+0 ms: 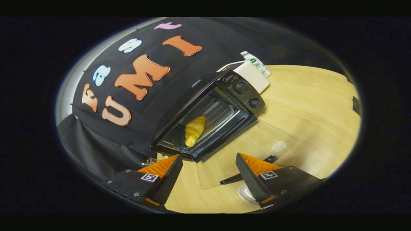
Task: Open the toaster oven, put the food inside, and close the toaster oven door.
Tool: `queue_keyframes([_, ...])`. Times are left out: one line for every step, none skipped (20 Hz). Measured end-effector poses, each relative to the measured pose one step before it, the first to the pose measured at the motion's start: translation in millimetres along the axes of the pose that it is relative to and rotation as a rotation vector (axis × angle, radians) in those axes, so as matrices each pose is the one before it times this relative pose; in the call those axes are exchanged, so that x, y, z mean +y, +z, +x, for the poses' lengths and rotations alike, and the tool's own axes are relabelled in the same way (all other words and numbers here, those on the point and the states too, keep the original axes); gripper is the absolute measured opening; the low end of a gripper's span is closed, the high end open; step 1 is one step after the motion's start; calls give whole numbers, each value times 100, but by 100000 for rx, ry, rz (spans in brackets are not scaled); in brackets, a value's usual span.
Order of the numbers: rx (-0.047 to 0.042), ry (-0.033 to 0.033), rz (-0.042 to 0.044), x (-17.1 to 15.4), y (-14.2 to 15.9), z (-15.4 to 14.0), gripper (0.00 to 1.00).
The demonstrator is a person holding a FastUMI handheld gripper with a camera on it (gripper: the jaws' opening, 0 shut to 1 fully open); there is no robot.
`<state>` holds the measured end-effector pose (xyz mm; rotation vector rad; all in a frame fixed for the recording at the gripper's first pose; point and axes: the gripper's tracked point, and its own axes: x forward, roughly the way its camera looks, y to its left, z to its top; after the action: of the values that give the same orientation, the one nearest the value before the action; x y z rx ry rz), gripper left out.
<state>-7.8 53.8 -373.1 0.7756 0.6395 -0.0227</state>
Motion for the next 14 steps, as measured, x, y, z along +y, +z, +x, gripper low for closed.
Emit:
queue_keyframes([628, -1443, -2966, -624, -440, -335, 98])
queue_keyframes([846, -1105, -3036, -506, -459, -249, 98])
queue_keyframes([1365, -778, -3619, -450, -572, -249, 98])
queue_keyframes([1116, -611, -4306, -377, -562, -158, 98])
queue_keyframes([1058, -1095, -4527, -450, -595, -183, 99])
queue_keyframes([1023, -1068, -4457, -457, -489, -68, 99])
queue_keyframes([1059, -1060, -4410, -378, -544, -120, 99])
queue_keyframes([1365, -1061, -4500, -275, -506, 144, 98])
queue_keyframes([1144, -1359, -4746, -276, -580, 4, 98])
queue_keyframes([1054, -1187, -5001, -351, -488, -62, 99])
queue_keyframes([1039, -599, -3836, -115, -420, 177, 99])
queue_keyframes([1300, -258, -3191, -36, -370, 141, 99])
queue_keyframes([1010, 128, -2762, 85, -339, 249, 99])
queue_keyframes([1352, -160, -2483, -92, -352, -231, 99])
